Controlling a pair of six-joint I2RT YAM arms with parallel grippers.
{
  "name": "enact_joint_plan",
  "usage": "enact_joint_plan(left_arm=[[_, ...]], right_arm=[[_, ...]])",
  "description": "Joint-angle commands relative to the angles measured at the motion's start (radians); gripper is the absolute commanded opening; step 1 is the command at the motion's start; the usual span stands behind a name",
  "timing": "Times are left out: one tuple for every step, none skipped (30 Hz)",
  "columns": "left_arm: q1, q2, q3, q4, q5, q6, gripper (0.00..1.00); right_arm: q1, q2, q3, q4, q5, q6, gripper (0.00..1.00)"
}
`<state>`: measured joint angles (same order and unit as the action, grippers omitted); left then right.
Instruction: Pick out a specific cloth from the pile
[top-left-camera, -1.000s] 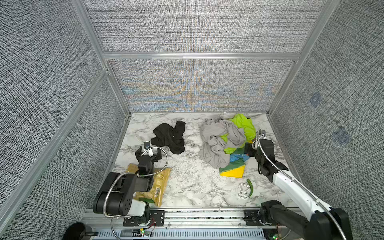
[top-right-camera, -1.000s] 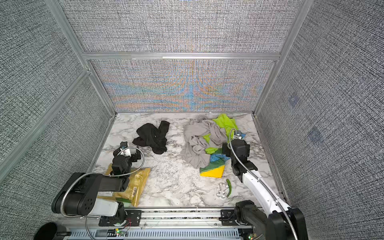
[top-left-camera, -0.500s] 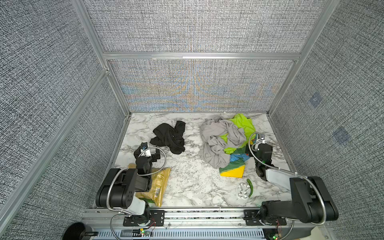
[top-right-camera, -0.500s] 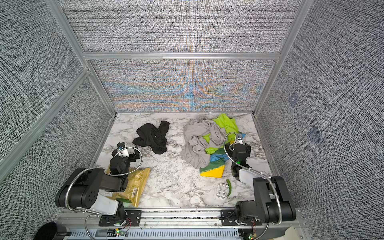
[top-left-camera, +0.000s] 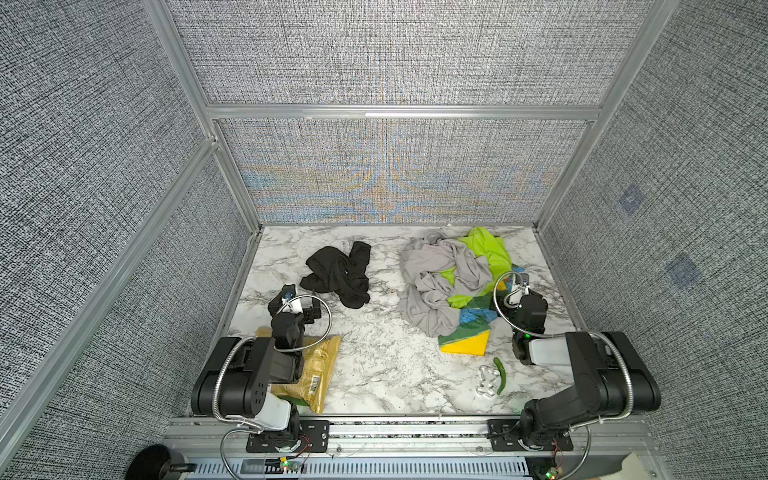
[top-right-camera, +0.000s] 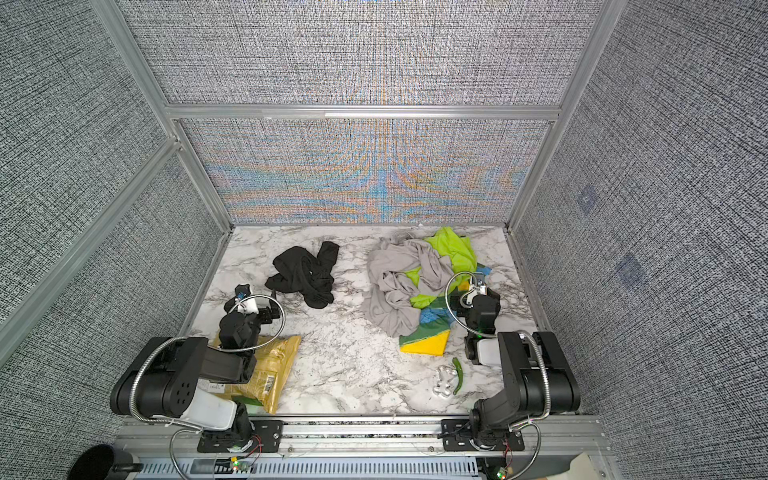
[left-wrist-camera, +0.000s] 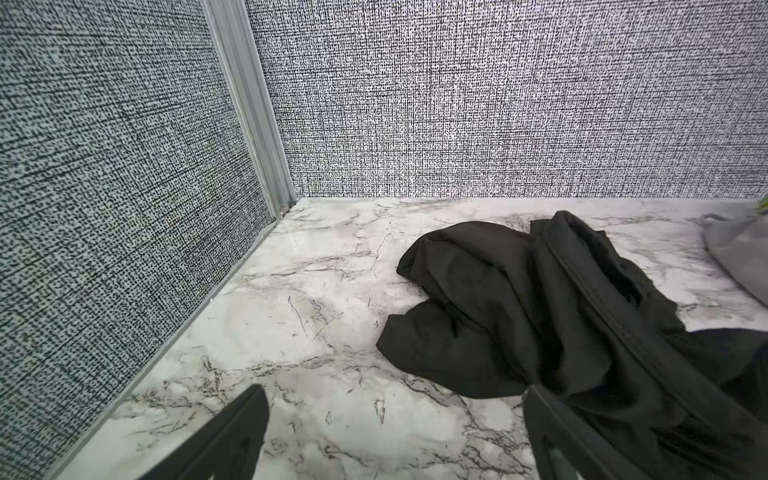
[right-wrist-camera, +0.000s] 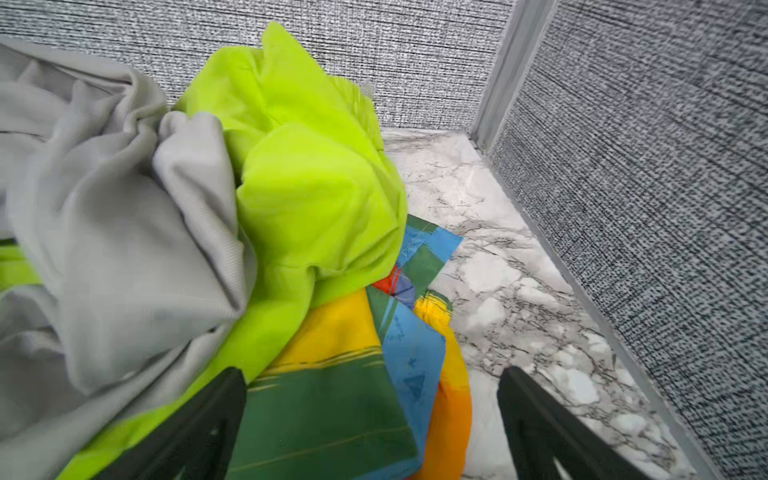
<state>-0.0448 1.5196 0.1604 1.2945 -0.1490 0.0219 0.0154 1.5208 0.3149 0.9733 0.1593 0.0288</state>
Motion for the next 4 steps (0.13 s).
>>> enact_joint_plan(left_arm=[[0.001,-0.004,0.009,0.023,0.006,-0.005,0.99],[0.001,0.0,0.007,0.033,0.006,-0.005,0.99],[0.001,0.001,0.002,0.043,0.005,-0.004,0.99],[0.001,-0.001,0.003,0.04,0.005,-0.004,0.99]], right_arm=[[0.0,-0.004,0.004,0.023,-0.026,0.008,0.99],[0.001,-0.005,0.006,0.021,-0.024,0.008,0.99],[0.001,-0.005,0.006,0.02,-0.024,0.008,0.99],[0.001,-0.004,0.003,0.022,-0.024,0.008,0.99]])
